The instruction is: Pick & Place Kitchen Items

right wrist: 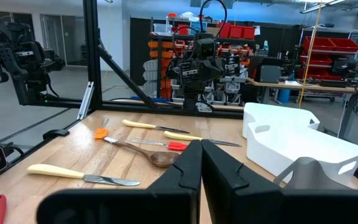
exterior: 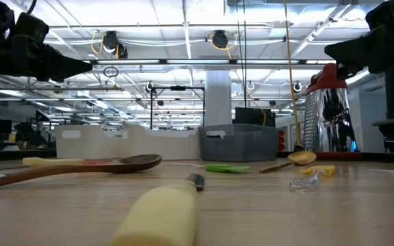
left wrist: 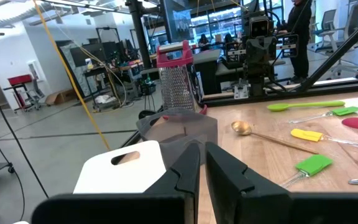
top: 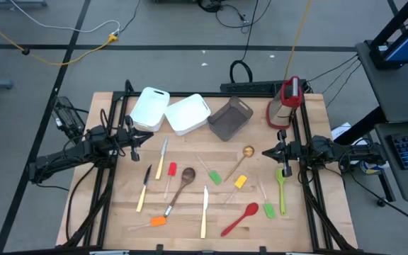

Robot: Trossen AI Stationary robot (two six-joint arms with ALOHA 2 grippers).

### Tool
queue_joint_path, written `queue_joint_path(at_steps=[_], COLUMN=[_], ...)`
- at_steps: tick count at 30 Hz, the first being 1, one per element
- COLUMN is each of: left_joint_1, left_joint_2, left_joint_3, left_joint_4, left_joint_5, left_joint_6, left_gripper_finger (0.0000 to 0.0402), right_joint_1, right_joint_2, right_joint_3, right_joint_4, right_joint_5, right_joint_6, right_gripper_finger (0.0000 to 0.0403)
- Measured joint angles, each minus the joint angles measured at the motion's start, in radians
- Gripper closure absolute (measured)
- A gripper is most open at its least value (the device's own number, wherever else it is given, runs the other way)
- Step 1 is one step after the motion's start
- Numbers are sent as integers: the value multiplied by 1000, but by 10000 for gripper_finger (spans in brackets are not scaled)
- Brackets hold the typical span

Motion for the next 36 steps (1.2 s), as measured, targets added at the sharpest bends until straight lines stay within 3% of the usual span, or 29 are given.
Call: queue_joint_path(at_steps=[8, 13, 18, 27, 32, 36], left_joint_1=[0, 1, 0, 0, 0, 0], left_joint_2=[0, 0, 0, -1, 0, 4], left_joint_3=[0, 0, 0, 0, 0, 0], left_joint_4=[0, 59, 124, 211, 218, 200], left_joint_5=[0, -62, -55, -62, -61, -34], left_joint_6=[1, 31, -196, -210, -311, -397], left_gripper_finger=[371, 371, 371, 371, 371, 371], right_joint_1=[0, 0, 0, 0, 0, 0], right_joint_2=[0, 0, 0, 0, 3, 16], right_joint_3=[0, 0, 0, 0, 0, 0], right_joint_4=[0, 0, 9, 27, 151, 249], right_joint_5=[0, 0, 2, 2, 3, 16], right_joint_6=[0, 0, 22, -64, -249, -282], right_gripper_finger=[399, 399, 399, 399, 399, 398])
